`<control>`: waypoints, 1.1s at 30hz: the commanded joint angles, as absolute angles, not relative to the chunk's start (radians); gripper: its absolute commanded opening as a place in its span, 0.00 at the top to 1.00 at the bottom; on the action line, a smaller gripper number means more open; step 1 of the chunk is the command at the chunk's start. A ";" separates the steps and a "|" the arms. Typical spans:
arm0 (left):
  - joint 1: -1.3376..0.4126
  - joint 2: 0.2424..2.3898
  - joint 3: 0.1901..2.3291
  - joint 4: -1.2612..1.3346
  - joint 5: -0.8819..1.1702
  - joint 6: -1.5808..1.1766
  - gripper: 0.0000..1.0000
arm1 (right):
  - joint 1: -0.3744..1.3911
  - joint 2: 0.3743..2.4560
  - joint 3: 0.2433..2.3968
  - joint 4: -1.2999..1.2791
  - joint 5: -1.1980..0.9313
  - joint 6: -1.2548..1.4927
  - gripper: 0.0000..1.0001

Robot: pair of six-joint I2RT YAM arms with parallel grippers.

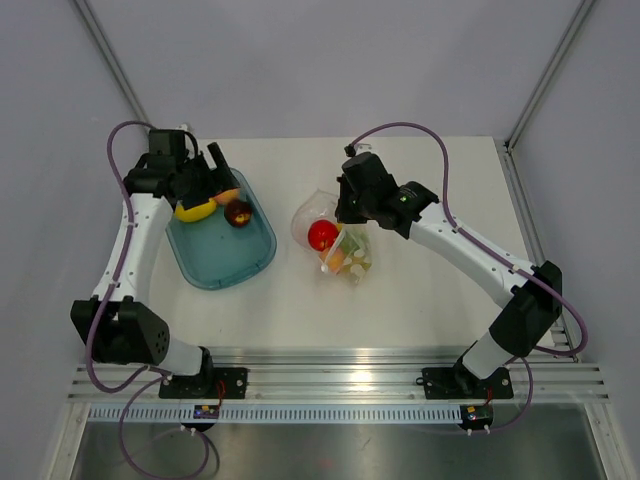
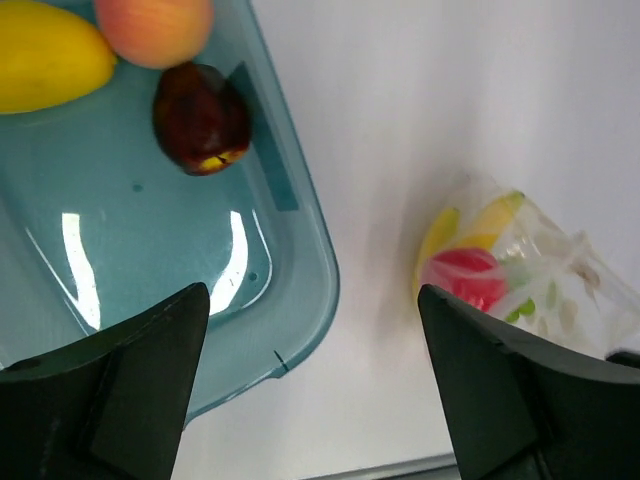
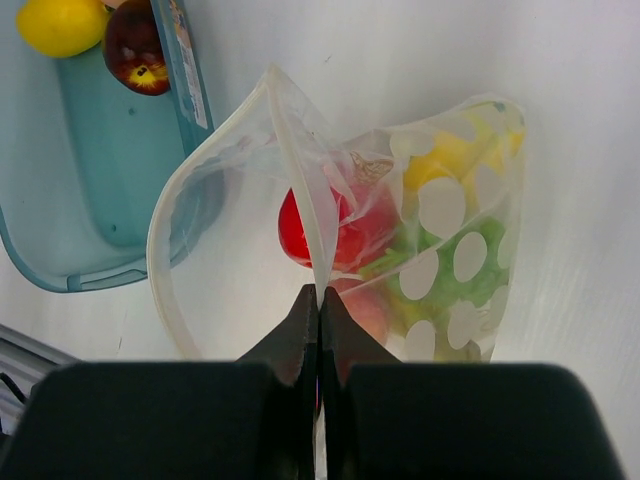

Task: Place the food in the zip-top bag and seal the zipper
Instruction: Pick up the fake fruit from the bin.

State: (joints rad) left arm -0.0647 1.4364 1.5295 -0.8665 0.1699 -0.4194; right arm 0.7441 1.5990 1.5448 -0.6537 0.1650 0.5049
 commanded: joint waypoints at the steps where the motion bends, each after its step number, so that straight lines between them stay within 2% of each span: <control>1: -0.006 1.500 1.429 -0.735 0.115 -0.514 0.10 | 0.752 1.568 1.582 -0.598 0.140 0.502 1.00; 6: 0.023 1.644 1.376 -0.586 0.126 -0.606 0.07 | 0.752 1.565 1.583 -0.598 0.135 0.503 1.00; 11: 0.032 1.693 1.315 -0.427 0.089 -0.650 0.07 | 0.752 1.529 1.562 -0.572 0.091 0.534 1.00; 26: 0.048 1.925 1.373 -0.342 0.101 -0.670 0.04 | 0.750 1.540 1.574 -0.586 0.080 0.540 1.00; 29: 0.048 1.928 1.370 -0.354 0.101 -0.672 0.12 | 0.752 1.540 1.574 -0.589 0.077 0.545 1.00; 30: 0.048 1.913 1.370 -0.365 0.095 -0.672 0.24 | 0.752 1.540 1.575 -0.592 0.077 0.546 1.00; 33: 0.048 1.815 1.322 -0.360 0.081 -0.670 0.40 | 0.752 1.534 1.575 -0.595 0.080 0.549 1.00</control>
